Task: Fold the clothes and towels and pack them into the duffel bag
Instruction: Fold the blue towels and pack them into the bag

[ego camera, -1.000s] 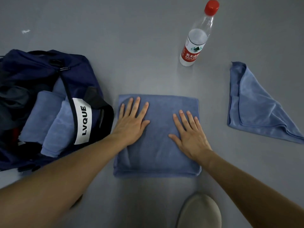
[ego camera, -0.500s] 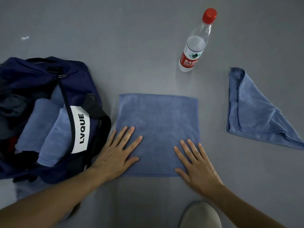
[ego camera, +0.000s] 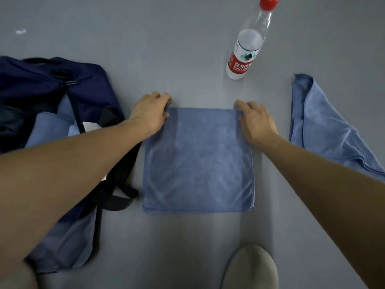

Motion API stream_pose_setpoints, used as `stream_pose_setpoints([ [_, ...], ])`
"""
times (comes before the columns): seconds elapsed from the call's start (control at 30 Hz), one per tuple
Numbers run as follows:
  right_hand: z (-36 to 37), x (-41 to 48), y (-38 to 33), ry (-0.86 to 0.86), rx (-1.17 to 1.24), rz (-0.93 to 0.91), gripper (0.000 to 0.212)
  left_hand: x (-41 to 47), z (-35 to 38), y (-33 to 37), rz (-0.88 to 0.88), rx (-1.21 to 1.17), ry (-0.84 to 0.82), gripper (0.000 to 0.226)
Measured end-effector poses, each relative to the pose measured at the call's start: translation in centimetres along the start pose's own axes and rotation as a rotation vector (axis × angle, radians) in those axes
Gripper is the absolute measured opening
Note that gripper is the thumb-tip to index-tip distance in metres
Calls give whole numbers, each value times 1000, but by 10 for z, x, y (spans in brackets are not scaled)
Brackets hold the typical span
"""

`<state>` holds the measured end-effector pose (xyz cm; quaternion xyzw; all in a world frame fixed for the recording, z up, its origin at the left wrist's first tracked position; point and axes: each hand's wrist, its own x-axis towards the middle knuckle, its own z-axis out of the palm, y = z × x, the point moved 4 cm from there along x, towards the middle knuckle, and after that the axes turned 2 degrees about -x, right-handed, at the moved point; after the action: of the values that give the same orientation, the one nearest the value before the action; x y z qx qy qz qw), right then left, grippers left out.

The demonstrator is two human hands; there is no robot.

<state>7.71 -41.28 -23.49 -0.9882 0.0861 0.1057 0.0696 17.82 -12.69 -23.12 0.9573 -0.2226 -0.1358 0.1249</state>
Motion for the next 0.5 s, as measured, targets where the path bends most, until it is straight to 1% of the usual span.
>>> stream_pose_setpoints([
  [0.07,-5,6,-1,12,29,80,40,4,-1,-8,-62,-29,-51,31],
  [0.17,-7,7,-4,5,28,60,34,6,-3,-17,-131,-97,-94,24],
  [0.2,-9,7,-2,18,26,45,33,7,-7,-17,-131,-120,-69,22],
  [0.27,-17,5,3,82,54,54,30,3,-21,-15,-115,-185,52,16],
  [0.33,-29,-2,8,191,125,77,26,-7,-36,-10,-78,-265,187,12],
  [0.37,-35,-9,9,241,170,69,24,-15,-42,-7,-58,-301,230,10],
  [0.43,-46,-35,6,302,231,-14,18,-41,-48,2,-11,-321,252,7],
  [0.5,-51,-73,1,335,220,-166,14,-76,-47,9,56,-280,240,5],
])
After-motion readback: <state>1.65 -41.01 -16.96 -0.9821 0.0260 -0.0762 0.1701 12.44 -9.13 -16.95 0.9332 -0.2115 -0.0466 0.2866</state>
